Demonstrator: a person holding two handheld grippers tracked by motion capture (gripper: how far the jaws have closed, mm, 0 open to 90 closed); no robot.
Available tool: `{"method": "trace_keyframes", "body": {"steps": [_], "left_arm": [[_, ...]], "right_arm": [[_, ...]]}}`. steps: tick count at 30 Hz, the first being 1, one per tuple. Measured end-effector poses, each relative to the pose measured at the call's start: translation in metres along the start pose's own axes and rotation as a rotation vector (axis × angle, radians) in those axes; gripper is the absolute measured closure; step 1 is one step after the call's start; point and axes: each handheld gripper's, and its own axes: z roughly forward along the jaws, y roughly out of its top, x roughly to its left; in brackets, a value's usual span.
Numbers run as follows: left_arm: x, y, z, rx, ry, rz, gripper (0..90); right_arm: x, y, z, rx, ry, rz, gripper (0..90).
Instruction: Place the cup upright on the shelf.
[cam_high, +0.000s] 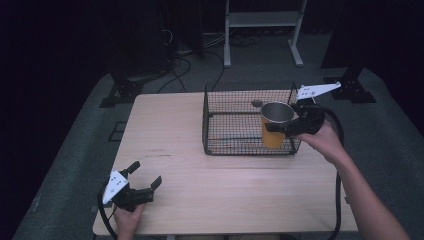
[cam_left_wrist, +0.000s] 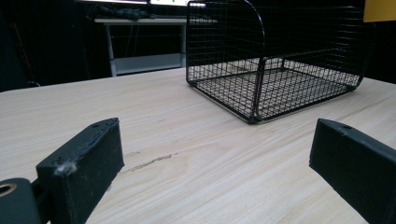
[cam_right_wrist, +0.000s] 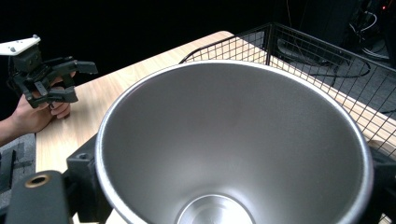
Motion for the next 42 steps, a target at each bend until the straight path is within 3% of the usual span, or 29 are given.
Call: {"method": "trace_keyframes", "body": {"steps": [22, 42], "left_arm": [[0.000, 0.000, 0.000, -0.004, 0.001, -0.003, 2.2], [0.001, 0.000, -0.001, -0.006, 0.000, -0.008, 2.2]], "right_arm": [[-0.024, 0.034, 0.021, 0.044, -0.004, -0.024, 11.7], [-0.036, 0.055, 0.048, 0.071, 0.004, -0.034, 11.7]]}}
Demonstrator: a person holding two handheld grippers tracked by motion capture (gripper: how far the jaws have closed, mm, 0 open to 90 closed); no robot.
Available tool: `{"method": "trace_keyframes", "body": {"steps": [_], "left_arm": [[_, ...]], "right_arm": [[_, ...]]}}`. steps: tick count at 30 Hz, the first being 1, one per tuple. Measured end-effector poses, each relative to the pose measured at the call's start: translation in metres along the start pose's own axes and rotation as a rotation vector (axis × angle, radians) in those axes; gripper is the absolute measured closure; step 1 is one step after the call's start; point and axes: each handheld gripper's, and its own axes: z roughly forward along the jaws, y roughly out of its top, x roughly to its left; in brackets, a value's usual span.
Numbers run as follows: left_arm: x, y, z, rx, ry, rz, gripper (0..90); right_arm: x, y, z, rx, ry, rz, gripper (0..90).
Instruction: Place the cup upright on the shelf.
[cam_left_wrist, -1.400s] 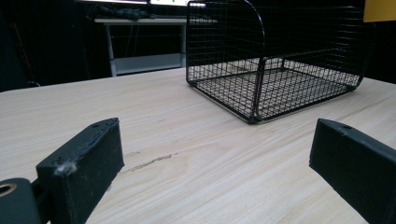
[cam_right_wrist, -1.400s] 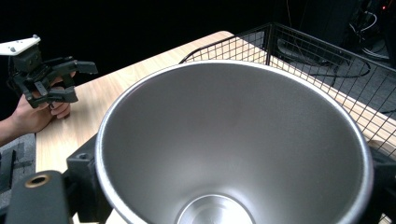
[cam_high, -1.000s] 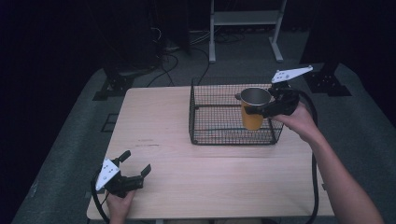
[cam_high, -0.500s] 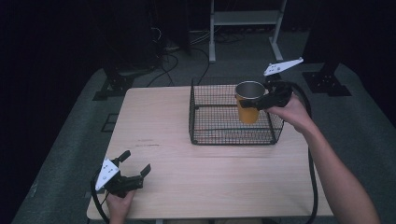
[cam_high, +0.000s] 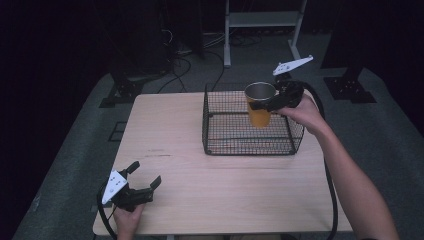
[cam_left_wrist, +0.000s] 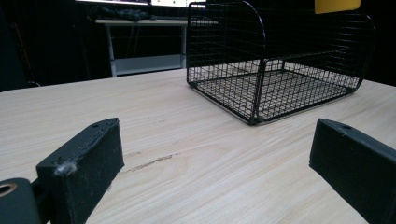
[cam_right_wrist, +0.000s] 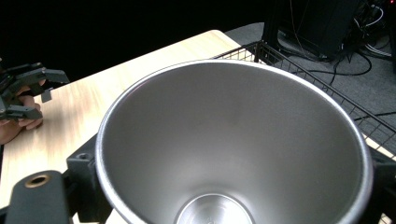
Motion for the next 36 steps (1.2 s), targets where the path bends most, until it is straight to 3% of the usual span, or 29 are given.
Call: {"method": "trace_keyframes", "body": {"steps": [11, 19, 26, 36], "left_arm": [[0.000, 0.000, 0.000, -0.002, -0.002, -0.001, 2.2], [0.000, 0.000, 0.000, -0.002, -0.003, 0.000, 2.3], [0.000, 0.000, 0.000, -0.004, -0.004, -0.001, 2.2], [0.001, 0.000, -0.001, -0.005, -0.005, 0.000, 2.2]], "right_arm": [[-0.007, 0.010, 0.023, 0.026, 0.010, 0.001, 11.7], [-0.015, 0.000, 0.049, 0.076, 0.009, 0.011, 11.6], [-0.026, -0.013, 0.070, 0.072, 0.031, 0.052, 11.6], [-0.034, -0.019, 0.089, 0.064, 0.022, 0.071, 11.5]]}}
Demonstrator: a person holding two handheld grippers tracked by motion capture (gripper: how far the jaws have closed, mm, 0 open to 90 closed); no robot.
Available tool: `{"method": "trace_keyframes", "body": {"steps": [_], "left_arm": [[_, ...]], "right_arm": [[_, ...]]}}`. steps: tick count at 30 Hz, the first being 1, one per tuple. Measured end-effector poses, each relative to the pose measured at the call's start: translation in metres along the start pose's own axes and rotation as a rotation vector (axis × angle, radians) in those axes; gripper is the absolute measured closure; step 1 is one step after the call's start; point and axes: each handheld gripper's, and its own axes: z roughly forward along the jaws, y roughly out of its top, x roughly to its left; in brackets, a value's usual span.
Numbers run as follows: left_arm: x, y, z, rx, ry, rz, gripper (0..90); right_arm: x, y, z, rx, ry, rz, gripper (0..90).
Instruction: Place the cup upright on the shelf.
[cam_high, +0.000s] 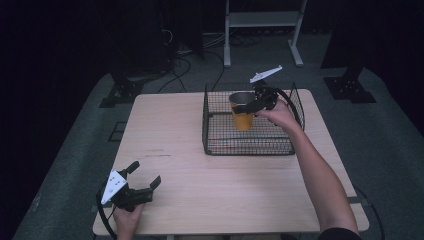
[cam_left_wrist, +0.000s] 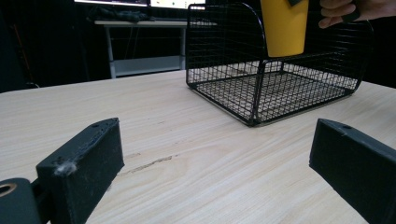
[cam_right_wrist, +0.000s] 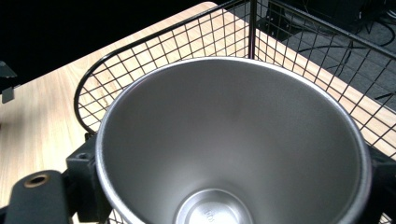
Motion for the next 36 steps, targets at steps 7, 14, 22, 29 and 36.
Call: {"method": "trace_keyframes", "body": {"steps": [7, 14, 22, 29, 36], "left_arm": [[0.000, 0.000, 0.000, 0.000, -0.001, 0.000, 2.3], [0.000, 0.000, 0.000, -0.001, -0.001, 0.000, 2.2], [0.000, 0.000, 0.000, -0.002, -0.002, -0.001, 2.2], [0.000, 0.000, 0.000, -0.003, -0.002, -0.002, 2.2], [0.000, 0.000, 0.000, -0.005, -0.003, -0.003, 2.3]], "right_arm": [[-0.006, -0.003, 0.007, 0.011, -0.005, 0.013, 11.5], [-0.010, -0.007, 0.014, 0.017, -0.010, 0.022, 11.4], [-0.014, -0.012, 0.024, 0.044, -0.016, 0.026, 10.7], [-0.017, -0.015, 0.032, 0.059, -0.020, 0.028, 10.6], [-0.019, -0.017, 0.037, 0.075, -0.024, 0.030, 10.5]]}}
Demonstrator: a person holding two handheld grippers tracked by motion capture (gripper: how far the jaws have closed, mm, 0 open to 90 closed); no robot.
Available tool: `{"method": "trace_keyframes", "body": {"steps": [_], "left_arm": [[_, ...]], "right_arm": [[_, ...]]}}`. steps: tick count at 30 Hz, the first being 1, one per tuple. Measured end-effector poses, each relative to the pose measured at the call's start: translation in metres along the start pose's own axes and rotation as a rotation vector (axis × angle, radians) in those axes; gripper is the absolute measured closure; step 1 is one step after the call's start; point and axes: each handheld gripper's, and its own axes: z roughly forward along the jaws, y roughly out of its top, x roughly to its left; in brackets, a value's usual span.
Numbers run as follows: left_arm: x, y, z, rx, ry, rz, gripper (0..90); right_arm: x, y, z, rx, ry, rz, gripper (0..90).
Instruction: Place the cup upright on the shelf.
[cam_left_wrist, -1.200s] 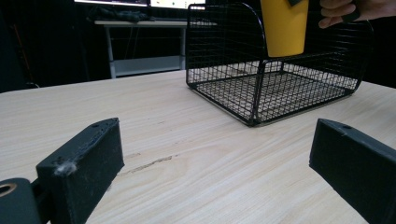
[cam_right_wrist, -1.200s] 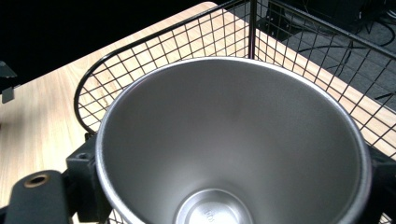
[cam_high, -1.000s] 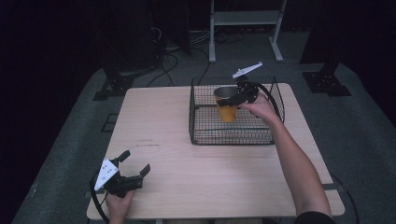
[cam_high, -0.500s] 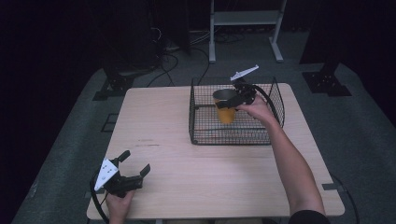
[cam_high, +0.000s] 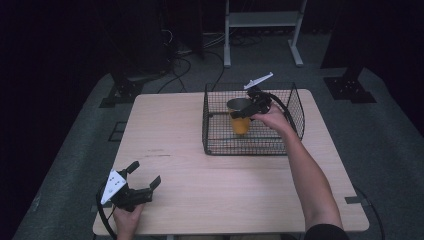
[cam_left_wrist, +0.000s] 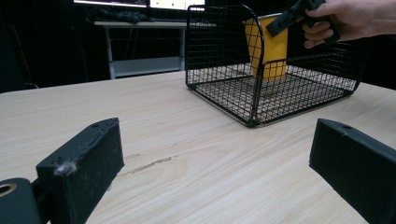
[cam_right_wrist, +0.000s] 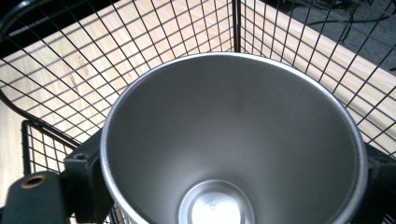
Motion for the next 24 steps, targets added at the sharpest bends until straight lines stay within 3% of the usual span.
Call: {"method": "trace_keyframes", "body": {"steps": [24], "left_arm": [[-0.001, 0.000, 0.000, 0.006, 0.000, 0.005, 2.3]], "right_arm": [[-0.001, -0.014, 0.004, 0.062, -0.057, -0.025, 6.6]]}}
